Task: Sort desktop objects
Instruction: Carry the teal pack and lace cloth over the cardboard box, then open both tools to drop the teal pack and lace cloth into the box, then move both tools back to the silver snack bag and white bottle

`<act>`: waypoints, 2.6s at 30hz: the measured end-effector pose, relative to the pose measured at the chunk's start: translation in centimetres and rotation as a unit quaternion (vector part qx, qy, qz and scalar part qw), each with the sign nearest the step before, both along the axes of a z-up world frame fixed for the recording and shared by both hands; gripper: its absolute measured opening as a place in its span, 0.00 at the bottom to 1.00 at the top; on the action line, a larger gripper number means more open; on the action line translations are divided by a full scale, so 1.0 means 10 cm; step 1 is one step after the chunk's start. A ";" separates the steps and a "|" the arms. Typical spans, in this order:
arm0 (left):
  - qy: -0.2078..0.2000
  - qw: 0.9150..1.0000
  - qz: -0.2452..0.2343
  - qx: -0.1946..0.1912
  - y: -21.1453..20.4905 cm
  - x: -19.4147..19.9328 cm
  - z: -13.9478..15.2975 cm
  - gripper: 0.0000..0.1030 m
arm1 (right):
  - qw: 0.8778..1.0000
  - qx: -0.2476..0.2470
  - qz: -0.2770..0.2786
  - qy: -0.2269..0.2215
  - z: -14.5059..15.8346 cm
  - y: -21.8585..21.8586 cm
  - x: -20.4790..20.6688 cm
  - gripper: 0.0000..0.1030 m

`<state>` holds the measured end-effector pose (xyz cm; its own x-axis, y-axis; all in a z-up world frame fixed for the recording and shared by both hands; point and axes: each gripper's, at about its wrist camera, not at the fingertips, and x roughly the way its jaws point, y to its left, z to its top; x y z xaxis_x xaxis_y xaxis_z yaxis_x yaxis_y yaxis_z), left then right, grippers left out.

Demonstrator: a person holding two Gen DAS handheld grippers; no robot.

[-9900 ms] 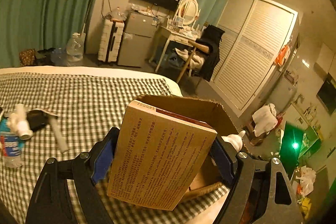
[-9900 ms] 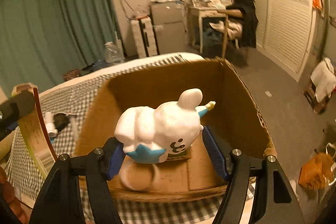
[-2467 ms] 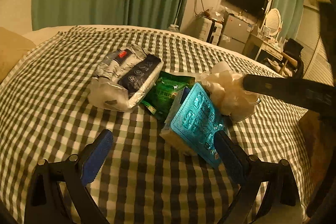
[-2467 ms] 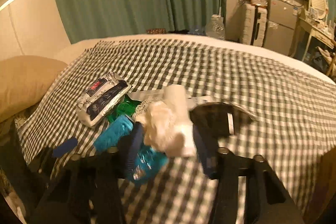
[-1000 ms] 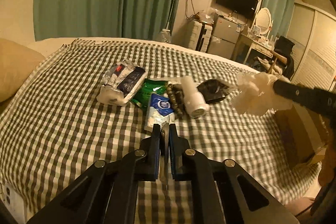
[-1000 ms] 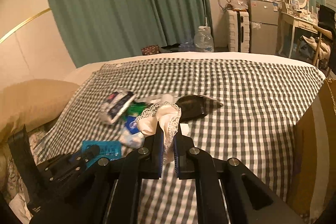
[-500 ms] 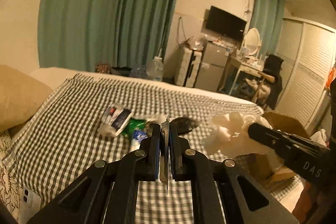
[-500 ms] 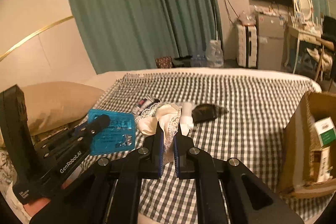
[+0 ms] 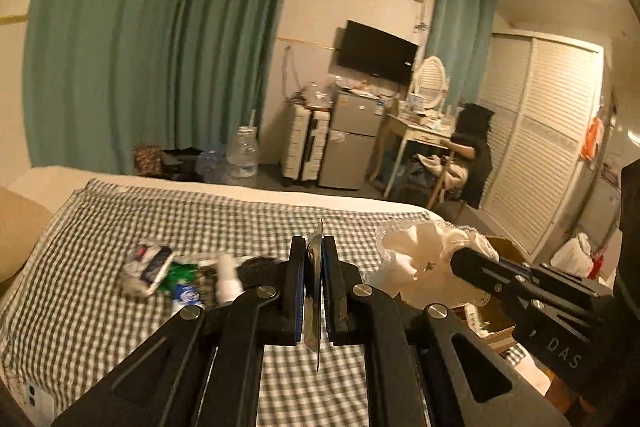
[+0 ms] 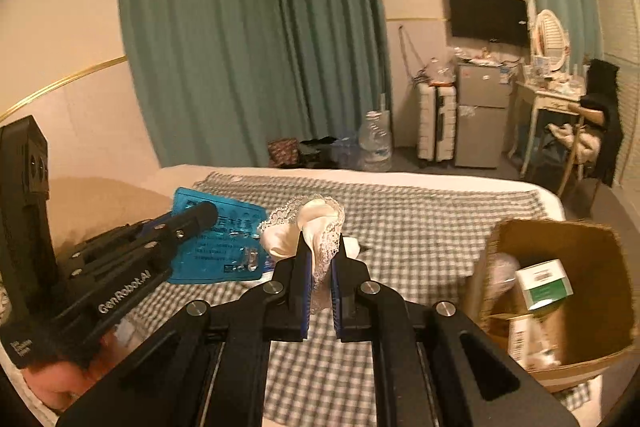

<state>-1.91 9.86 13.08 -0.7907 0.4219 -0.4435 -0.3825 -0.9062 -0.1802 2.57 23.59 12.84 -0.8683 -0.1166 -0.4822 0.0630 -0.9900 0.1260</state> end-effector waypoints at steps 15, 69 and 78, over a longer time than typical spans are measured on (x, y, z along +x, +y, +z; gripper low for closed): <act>0.010 0.994 -0.113 -0.004 1.56 0.11 0.12 0.08 | 0.994 -0.003 -0.112 -0.009 -0.01 1.36 0.20 0.07; 0.004 0.989 0.136 -0.049 -1.34 -0.19 -0.21 1.00 | 1.000 -0.016 0.013 -0.017 -0.07 -0.26 -0.16 0.72; -0.049 0.980 0.190 -0.029 -1.75 -0.42 -1.11 1.00 | 0.999 -0.012 0.026 -0.041 -0.68 -0.60 -0.61 0.74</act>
